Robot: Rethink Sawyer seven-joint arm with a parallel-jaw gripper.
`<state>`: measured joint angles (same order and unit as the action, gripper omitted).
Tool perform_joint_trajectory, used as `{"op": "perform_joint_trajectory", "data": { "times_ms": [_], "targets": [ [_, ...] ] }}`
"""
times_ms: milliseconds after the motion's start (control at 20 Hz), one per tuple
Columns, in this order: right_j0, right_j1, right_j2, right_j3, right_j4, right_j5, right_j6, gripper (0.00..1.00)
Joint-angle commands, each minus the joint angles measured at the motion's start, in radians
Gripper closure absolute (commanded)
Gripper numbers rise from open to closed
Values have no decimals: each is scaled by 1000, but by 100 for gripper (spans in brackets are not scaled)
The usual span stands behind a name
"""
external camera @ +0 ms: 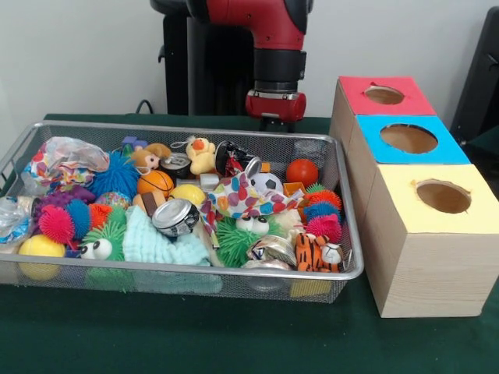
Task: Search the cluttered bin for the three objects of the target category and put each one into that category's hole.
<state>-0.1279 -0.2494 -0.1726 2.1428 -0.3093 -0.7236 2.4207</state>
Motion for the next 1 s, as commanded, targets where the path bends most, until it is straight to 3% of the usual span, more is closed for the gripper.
{"op": "perform_joint_trajectory", "data": {
  "times_ms": [50,350,600,1000],
  "targets": [
    [15,547,-43,-505,-67,189,-175,0],
    [19,606,-67,-583,-151,194,-108,0],
    [30,631,-85,-593,-159,159,-54,0],
    [20,625,-74,-601,-205,204,4,0]
  ]
}}
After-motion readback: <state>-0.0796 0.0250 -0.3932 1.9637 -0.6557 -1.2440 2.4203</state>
